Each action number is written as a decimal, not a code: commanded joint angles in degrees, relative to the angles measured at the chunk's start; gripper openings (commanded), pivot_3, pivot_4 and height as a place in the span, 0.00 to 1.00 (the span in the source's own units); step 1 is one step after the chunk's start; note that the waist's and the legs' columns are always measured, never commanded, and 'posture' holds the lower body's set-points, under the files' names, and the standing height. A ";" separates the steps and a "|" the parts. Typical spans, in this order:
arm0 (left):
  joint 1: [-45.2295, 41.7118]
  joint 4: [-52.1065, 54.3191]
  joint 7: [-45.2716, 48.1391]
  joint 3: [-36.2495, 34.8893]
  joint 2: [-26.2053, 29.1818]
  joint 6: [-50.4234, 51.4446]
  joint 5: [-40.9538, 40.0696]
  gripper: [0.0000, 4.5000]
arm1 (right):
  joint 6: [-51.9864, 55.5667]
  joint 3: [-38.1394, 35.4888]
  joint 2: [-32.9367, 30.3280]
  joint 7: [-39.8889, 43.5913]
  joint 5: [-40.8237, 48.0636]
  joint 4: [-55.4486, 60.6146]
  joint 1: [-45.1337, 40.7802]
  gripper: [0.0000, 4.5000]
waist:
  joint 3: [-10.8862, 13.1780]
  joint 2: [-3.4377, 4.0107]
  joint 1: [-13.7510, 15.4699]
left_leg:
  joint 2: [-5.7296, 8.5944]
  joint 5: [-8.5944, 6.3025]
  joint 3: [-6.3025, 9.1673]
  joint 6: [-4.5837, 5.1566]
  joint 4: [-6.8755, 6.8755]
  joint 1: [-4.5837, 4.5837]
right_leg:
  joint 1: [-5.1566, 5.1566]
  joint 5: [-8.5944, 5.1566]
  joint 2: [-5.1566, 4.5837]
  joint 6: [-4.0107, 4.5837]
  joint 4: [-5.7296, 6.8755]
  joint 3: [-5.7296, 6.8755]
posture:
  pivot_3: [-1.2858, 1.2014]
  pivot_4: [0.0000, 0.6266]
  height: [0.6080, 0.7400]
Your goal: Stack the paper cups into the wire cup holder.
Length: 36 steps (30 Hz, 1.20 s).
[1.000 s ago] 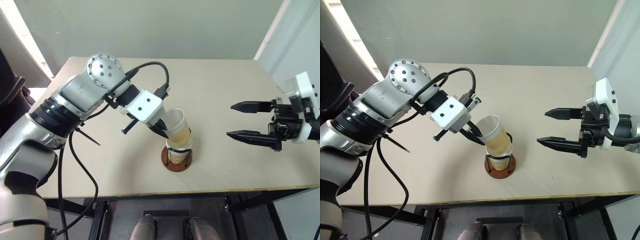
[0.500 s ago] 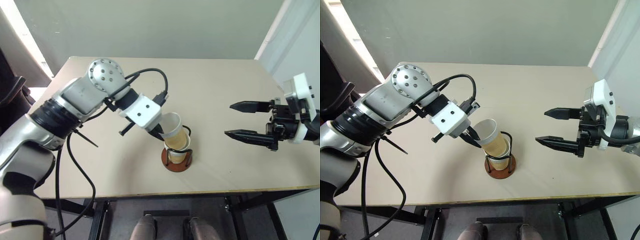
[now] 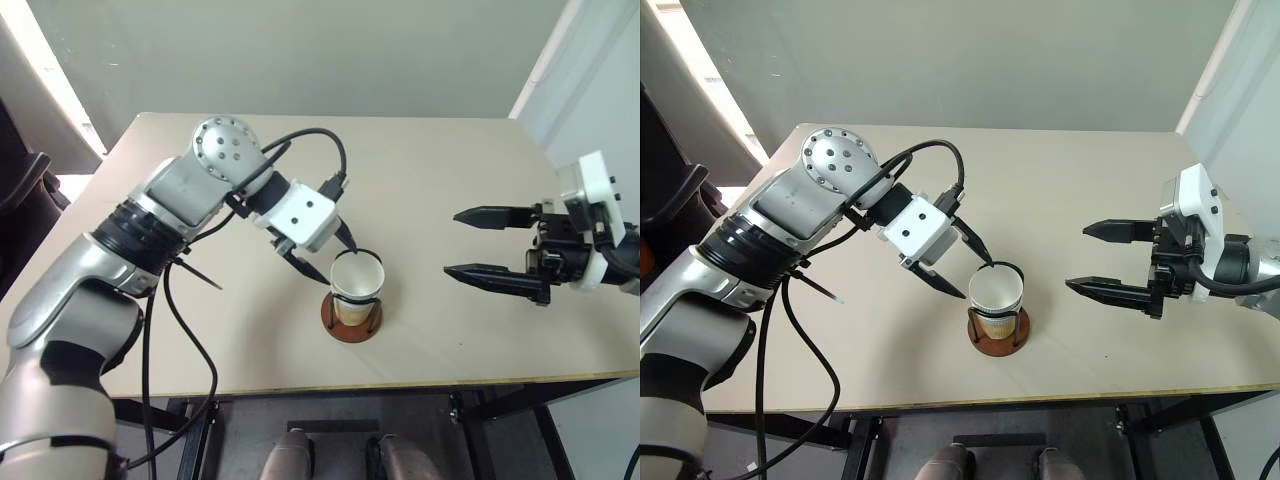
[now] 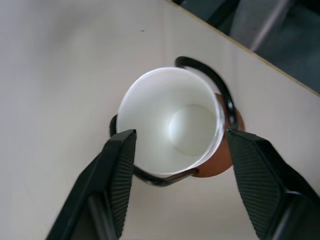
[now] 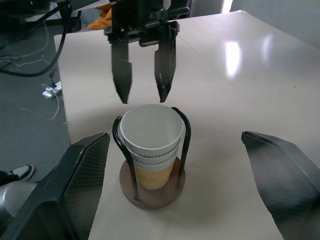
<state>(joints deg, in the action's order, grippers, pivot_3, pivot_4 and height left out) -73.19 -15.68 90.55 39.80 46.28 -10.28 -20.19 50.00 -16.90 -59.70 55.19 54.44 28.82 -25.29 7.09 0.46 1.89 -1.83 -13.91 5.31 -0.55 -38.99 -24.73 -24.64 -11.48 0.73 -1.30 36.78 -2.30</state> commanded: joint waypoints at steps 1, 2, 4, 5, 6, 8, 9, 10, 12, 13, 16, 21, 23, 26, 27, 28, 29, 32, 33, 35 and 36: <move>2.64 2.55 1.95 -6.53 2.30 4.19 0.43 0.67 | -1.36 1.65 0.45 1.62 0.36 -0.61 -2.43 0.98 | 0.00 0.01 -0.14 | 0.00 0.00 -0.02 0.00 0.00 0.02 | 0.00 0.00 0.00 -0.01 0.00 -0.02 | 0.52 0.24 1.00; 3.85 3.27 1.95 -7.77 3.15 5.32 0.43 0.67 | -1.52 2.41 0.53 2.11 -0.05 -1.10 -2.76 0.98 | 0.00 0.01 -0.20 | 0.00 0.00 -0.01 0.00 0.00 0.01 | -0.01 0.00 0.02 0.00 0.00 -0.02 | 0.52 0.24 1.00; 7.98 5.54 1.77 -11.25 6.42 9.04 -0.50 0.67 | -2.61 3.83 0.55 3.76 -1.78 -4.08 -3.39 0.98 | 0.00 0.01 -0.39 | 0.00 0.01 -0.01 -0.01 0.01 0.04 | -0.02 0.00 0.04 0.00 0.01 -0.03 | 0.52 0.24 1.00; 11.25 6.97 1.27 -13.62 9.16 11.46 -1.53 0.67 | -3.44 4.23 0.54 4.87 -2.83 -6.89 -3.83 0.98 | -0.01 0.03 -0.61 | 0.00 0.01 -0.01 -0.01 0.01 0.05 | -0.03 0.00 0.05 0.00 0.02 -0.03 | 0.52 0.24 1.00; 15.24 8.45 0.41 -16.66 12.24 14.33 -3.12 0.67 | -4.27 4.11 0.43 6.16 -3.58 -10.03 -4.25 0.98 | -0.01 0.03 -0.92 | 0.00 0.01 -0.01 -0.02 0.03 0.07 | -0.06 0.00 0.05 0.00 0.02 -0.07 | 0.52 0.24 1.00; 21.86 10.75 -1.76 -22.35 16.36 19.52 -5.93 0.67 | -5.49 3.00 0.26 8.71 -4.00 -14.94 -4.95 0.98 | -0.01 0.04 -1.24 | 0.00 0.00 -0.08 -0.04 0.10 0.13 | -0.10 -0.01 0.11 0.00 0.03 -0.22 | 0.52 0.24 1.00; 24.93 11.27 -3.34 -25.32 17.92 21.77 -6.90 0.67 | -5.91 2.32 0.13 9.77 -4.00 -17.04 -5.41 0.98 | -0.01 0.04 -1.30 | 0.00 0.00 -0.08 -0.04 0.12 0.13 | -0.15 -0.01 0.12 0.01 0.02 -0.26 | 0.52 0.24 1.00; 27.79 11.59 -4.79 -28.14 19.23 23.50 -7.51 0.67 | -6.38 1.95 -0.11 10.74 -4.34 -18.77 -5.73 0.98 | 0.00 0.04 -1.27 | 0.00 0.02 -0.09 -0.07 0.16 0.11 | -0.20 -0.01 0.12 0.02 0.04 -0.35 | 0.52 0.24 1.00; 34.71 11.23 -7.35 -35.42 21.86 27.00 -9.71 0.67 | -7.52 2.24 -1.24 12.52 -6.35 -21.87 -5.76 0.98 | 0.00 0.05 -1.00 | 0.00 0.05 -0.10 -0.10 0.23 0.11 | -0.26 -0.05 0.13 0.08 0.08 -0.42 | 0.52 0.24 1.00; 38.29 10.65 -8.54 -39.51 22.89 28.56 -10.74 0.67 | -7.57 2.84 -1.79 13.27 -7.24 -23.20 -5.82 0.98 | 0.00 0.05 -0.91 | 0.00 0.05 -0.10 -0.10 0.30 0.12 | -0.29 -0.08 0.12 0.13 0.11 -0.48 | 0.52 0.24 1.00; 47.72 10.37 -10.57 -49.72 24.83 31.76 -12.15 0.67 | -8.36 3.97 -2.67 15.56 -9.12 -26.05 -6.45 0.98 | -0.01 0.04 -0.99 | 0.00 0.04 -0.17 -0.10 0.42 0.20 | -0.32 -0.16 0.11 0.29 0.17 -0.59 | 0.52 0.24 1.00; 57.25 12.68 -13.10 -60.53 23.89 35.48 -13.61 0.67 | -8.93 6.51 -2.03 18.07 -11.79 -29.22 -9.73 0.98 | 0.00 0.04 -1.26 | 0.00 -0.01 -0.38 -0.19 0.83 0.48 | -0.39 -0.34 0.11 0.80 0.25 -0.75 | 0.52 0.24 1.00; 59.22 14.33 -14.10 -62.00 22.97 36.31 -13.78 0.67 | -9.27 8.10 -1.27 18.78 -13.00 -30.19 -11.26 0.98 | -0.01 0.04 -1.23 | 0.00 -0.01 -0.42 -0.19 0.92 0.55 | -0.39 -0.33 0.11 1.02 0.27 -0.78 | 0.52 0.24 1.00; 61.66 15.49 -15.51 -63.65 22.00 36.56 -12.87 0.67 | -9.68 9.74 -0.51 19.70 -14.48 -31.30 -12.89 0.98 | -0.01 0.04 -1.34 | 0.00 0.00 -0.47 -0.20 0.92 0.68 | -0.35 -0.22 0.11 1.17 0.28 -0.83 | 0.52 0.24 1.00; 62.56 15.89 -15.73 -64.53 21.72 36.77 -12.98 0.67 | -9.74 9.94 -0.31 19.96 -14.81 -31.60 -13.25 0.98 | -0.01 0.04 -1.39 | 0.00 0.01 -0.49 -0.20 0.90 0.69 | -0.37 -0.18 0.11 1.21 0.27 -0.83 | 0.52 0.24 1.00; 63.42 16.34 -15.90 -65.26 21.50 36.96 -13.06 0.67 | -9.79 9.99 -0.12 20.31 -14.96 -31.83 -13.53 0.98 | -0.01 0.04 -1.47 | -0.01 0.02 -0.50 -0.21 0.89 0.70 | -0.37 -0.16 0.11 1.24 0.27 -0.84 | 0.52 0.24 1.00; 63.97 16.67 -16.14 -65.73 21.33 37.17 -13.13 0.67 | -9.84 10.06 0.07 20.57 -15.07 -32.10 -13.84 0.98 | 0.00 0.04 -1.51 | -0.01 0.02 -0.52 -0.22 0.88 0.70 | -0.38 -0.14 0.12 1.26 0.27 -0.84 | 0.52 0.24 1.00; 65.30 17.75 -17.34 -66.54 20.42 37.46 -13.06 0.67 | -9.78 10.52 0.87 20.86 -15.78 -32.64 -14.32 0.98 | 0.00 0.04 -1.51 | -0.01 0.03 -0.54 -0.22 0.87 0.71 | -0.39 -0.12 0.12 1.28 0.27 -0.88 | 0.52 0.24 1.00; 65.76 18.20 -17.61 -66.69 20.06 37.47 -12.99 0.67 | -9.75 10.76 1.16 20.90 -16.06 -32.83 -14.42 0.98 | -0.01 0.04 -1.55 | -0.01 0.03 -0.54 -0.22 0.87 0.71 | -0.40 -0.11 0.12 1.28 0.27 -0.88 | 0.52 0.24 1.00; 67.02 18.82 -18.70 -67.24 19.00 37.33 -12.61 0.67 | -9.74 11.60 1.90 20.83 -16.82 -33.45 -15.49 0.98 | -0.01 0.04 -1.61 | -0.01 0.03 -0.57 -0.22 0.89 0.73 | -0.40 -0.11 0.12 1.29 0.27 -0.91 | 0.52 0.24 1.00; 67.41 19.07 -18.97 -67.50 18.73 37.37 -12.57 0.67 | -9.70 11.75 2.16 20.92 -17.07 -33.79 -16.11 0.98 | 0.00 0.04 -1.67 | -0.01 0.02 -0.59 -0.22 0.90 0.74 | -0.40 -0.11 0.12 1.29 0.27 -0.93 | 0.52 0.24 1.00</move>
<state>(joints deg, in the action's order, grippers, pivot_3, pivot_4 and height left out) -6.12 2.08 72.43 -25.56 65.12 27.20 -32.70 40.87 -5.06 -57.35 75.50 37.85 -4.92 -39.74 7.08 0.50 0.22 -1.84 -13.89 4.71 -0.77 -38.09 -23.99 -25.05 -11.59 0.85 0.00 37.05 -3.23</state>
